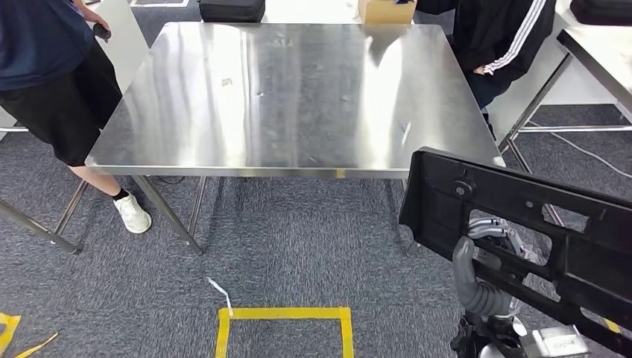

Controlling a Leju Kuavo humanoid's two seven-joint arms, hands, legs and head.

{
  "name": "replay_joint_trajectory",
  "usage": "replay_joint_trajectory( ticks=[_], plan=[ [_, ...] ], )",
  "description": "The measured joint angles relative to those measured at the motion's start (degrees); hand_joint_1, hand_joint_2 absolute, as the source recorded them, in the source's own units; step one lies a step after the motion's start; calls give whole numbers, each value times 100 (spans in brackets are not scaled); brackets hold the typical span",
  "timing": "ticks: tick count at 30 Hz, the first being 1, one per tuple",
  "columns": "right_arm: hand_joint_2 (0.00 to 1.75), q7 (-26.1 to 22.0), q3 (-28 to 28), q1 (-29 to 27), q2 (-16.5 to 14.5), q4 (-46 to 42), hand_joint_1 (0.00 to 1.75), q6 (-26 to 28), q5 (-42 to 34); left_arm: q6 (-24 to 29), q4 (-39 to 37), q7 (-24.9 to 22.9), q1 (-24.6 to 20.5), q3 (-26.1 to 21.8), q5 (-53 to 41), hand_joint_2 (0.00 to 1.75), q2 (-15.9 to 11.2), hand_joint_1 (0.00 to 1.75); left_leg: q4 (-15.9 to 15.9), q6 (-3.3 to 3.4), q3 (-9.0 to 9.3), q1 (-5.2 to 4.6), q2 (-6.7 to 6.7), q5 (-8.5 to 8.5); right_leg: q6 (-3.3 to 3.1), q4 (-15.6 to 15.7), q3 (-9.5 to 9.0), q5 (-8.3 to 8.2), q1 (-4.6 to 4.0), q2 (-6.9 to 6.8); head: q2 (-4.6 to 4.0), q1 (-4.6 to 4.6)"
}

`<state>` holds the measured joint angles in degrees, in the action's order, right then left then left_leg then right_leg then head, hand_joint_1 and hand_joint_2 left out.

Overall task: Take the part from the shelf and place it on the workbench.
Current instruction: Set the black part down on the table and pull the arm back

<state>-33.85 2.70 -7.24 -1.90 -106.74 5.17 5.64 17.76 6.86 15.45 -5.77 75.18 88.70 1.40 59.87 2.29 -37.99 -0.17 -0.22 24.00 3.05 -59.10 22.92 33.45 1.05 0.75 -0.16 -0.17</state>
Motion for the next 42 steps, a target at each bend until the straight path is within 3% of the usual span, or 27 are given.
replay_joint_trajectory(
  ticks=[1, 3, 5, 7, 8, 10, 12, 14, 16, 18, 19, 21, 22, 23, 24, 25, 27, 28, 30, 31, 33, 34, 36, 38, 39, 41, 42],
  plan=[
    [175, -2, 1, 10, 1, 4, 175, -1, -1, 2, 0, -1, 1, 0, 0, 175, 4, 0, -29, 36, 98, 4, -5, 22, 20, -223, 114, -56, -8, -9, 0, 12],
    [175, -3, 3, 21, 4, 16, 175, -1, -1, 8, -1, -2, 4, -1, 0, 175, 3, 0, -66, 101, 268, 1, -18, 111, -15, -918, 579, -30, -16, -28, 0, 38],
    [175, -2, 4, 19, 8, 31, 175, -1, -1, 12, -2, -3, 10, -1, 0, 175, -1, 0, -94, 151, 435, -19, -47, 244, -85, -1461, 1122, 295, -36, -29, 1, 41],
    [175, -1, 3, 14, 10, 49, 175, 0, -1, 12, -2, -4, 22, -1, 0, 175, -2, 0, -112, 178, 651, -51, -82, 403, -118, -1417, 1416, 600, -62, -29, 1, 45],
    [175, 0, 3, 14, 11, 55, 175, 1, 3, 11, -2, -4, 27, -1, 0, 175, -3, 0, -115, 187, 749, -72, -94, 482, -105, -1175, 1457, 570, -81, -29, 1, 46],
    [175, 9, 3, 8, 11, 65, 175, 1, 22, 10, -2, -4, 29, -1, 0, 175, 2, 0, -120, 197, 917, -104, -106, 640, -58, -518, 1417, 61, -136, -33, 1, 32],
    [175, 23, 5, 13, 10, 67, 175, 1, 51, 9, -1, -6, 25, -1, 0, 175, 15, 0, -147, 157, 1046, -95, -122, 783, -96, -113, 1303, -422, -197, -46, 1, 13],
    [175, 32, 7, 29, 8, 59, 175, 1, 76, 5, 2, -10, 16, -1, 0, 175, 33, 0, -100, 96, 1167, -78, -114, 785, -213, 31, 1143, -543, -216, -41, 0, 18],
    [175, 42, 9, 38, 4, 52, 175, -2, 101, 3, 4, -14, -6, 0, 1, 175, 45, 0, 207, 57, 1127, -79, -82, 694, -316, 160, 924, -653, -149, -43, -1, 24],
    [175, 55, 24, 47, -7, 52, 175, -10, 124, 3, 5, -15, -25, 1, 3, 175, 47, 0, 787, -14, 762, -47, -66, 714, -371, 209, 747, -667, -68, -63, -1, 9],
    [175, 63, 36, 51, -14, 54, 175, -18, 137, 4, 5, -15, -25, 1, 4, 175, 47, 0, 1082, -65, 510, -15, -60, 818, -380, 209, 696, -613, -47, -66, -2, -5],
    [175, 79, 64, 50, -25, 66, 175, -57, 157, 7, 4, -15, -5, 1, 5, 175, 38, 0, 1363, -171, 78, 66, -43, 1179, -339, 209, 600, -500, 2, -50, -2, -10],
    [175, 85, 79, 51, -28, 75, 175, -85, 165, 7, 4, -15, 1, 0, 6, 175, 30, 0, 1309, -219, -45, 104, -28, 1294, -304, 208, 535, -435, 33, -37, -2, -13],
    [175, 90, 98, 52, -32, 85, 175, -115, 171, 8, 4, -15, 5, -1, 7, 175, 22, 0, 1122, -272, -98, 143, -10, 1278, -261, 207, 454, -361, 73, -25, -2, -14],
    [175, 91, 119, 55, -37, 95, 175, -139, 184, 8, 4, -15, 8, -1, 7, 175, 14, 0, 824, -331, -93, 185, 12, 1078, -210, 206, 369, -279, 111, -18, -2, -16],
    [175, 91, 140, 59, -42, 103, 175, -160, 202, 6, 4, -15, 17, 0, 7, 175, 12, 0, 518, -385, -62, 218, 59, 705, -154, 202, 274, -192, 132, -16, -2, -23],
    [175, 101, 177, 84, -56, 114, 175, -191, 261, -1, 3, -14, 27, 1, 7, 175, 11, 0, 139, -366, 8, 220, 125, 162, -39, 227, 159, -40, 128, -23, -2, -39],
    [175, 112, 194, 104, -61, 116, 175, -202, 303, -8, 4, -13, 26, 1, 7, 175, 13, 0, 98, -304, 26, 197, 141, 65, 21, 241, 99, -6, 112, -31, -2, -34],
    [175, 146, 242, 137, -74, 113, 175, -222, 397, -21, 4, -12, 9, 1, 7, 175, 11, 0, 70, -151, 98, 159, 90, 144, 153, 190, 78, -55, 111, -49, -1, -7],
    [175, 166, 264, 145, -80, 112, 175, -238, 438, -24, 3, -13, 5, 2, 7, 175, 11, 0, 43, -91, 152, 154, 74, 174, 204, 10, 153, -128, 125, -54, -1, 4],
    [175, 202, 295, 165, -88, 113, 175, -279, 480, -25, 2, -13, 3, 3, 7, 175, 9, 0, -18, 6, 297, 140, 40, 245, 227, -650, 606, -205, 136, -64, 0, 28],
    [175, 211, 300, 175, -89, 117, 175, -302, 487, -25, 2, -13, 4, 3, 8, 175, 9, 0, -42, 39, 368, 125, 27, 292, 191, -1024, 905, -148, 124, -67, 0, 39],
    [175, 224, 308, 187, -90, 139, 175, -350, 490, -25, 2, -13, 8, 3, 9, 175, 8, 0, -76, 82, 531, 89, -10, 412, 88, -1468, 1430, 164, 81, -68, 0, 47],
    [175, 231, 323, 203, -89, 175, 175, -390, 497, -25, 2, -11, 13, 3, 9, 175, 5, 0, -88, 99, 730, 48, -52, 561, 28, -1312, 1670, 353, 38, -68, -1, 48],
    [175, 232, 332, 212, -89, 194, 175, -405, 499, -27, 2, -11, 15, 3, 9, 175, 4, 0, -89, 101, 834, 30, -67, 640, 43, -1033, 1685, 247, 23, -69, 0, 49],
    [175, 235, 343, 220, -90, 226, 175, -419, 498, -33, 2, -11, 19, 3, 10, 175, 2, 0, -90, 88, 1006, 3, -85, 804, 111, -394, 1626, -404, -13, -84, -1, 40],
    [175, 237, 350, 225, -91, 240, 175, -423, 496, -35, 1, -11, 22, 3, 10, 175, 1, 0, -97, 64, 1059, -2, -90, 876, 102, -190, 1568, -709, -47, -93, 0, 32]
  ],
)
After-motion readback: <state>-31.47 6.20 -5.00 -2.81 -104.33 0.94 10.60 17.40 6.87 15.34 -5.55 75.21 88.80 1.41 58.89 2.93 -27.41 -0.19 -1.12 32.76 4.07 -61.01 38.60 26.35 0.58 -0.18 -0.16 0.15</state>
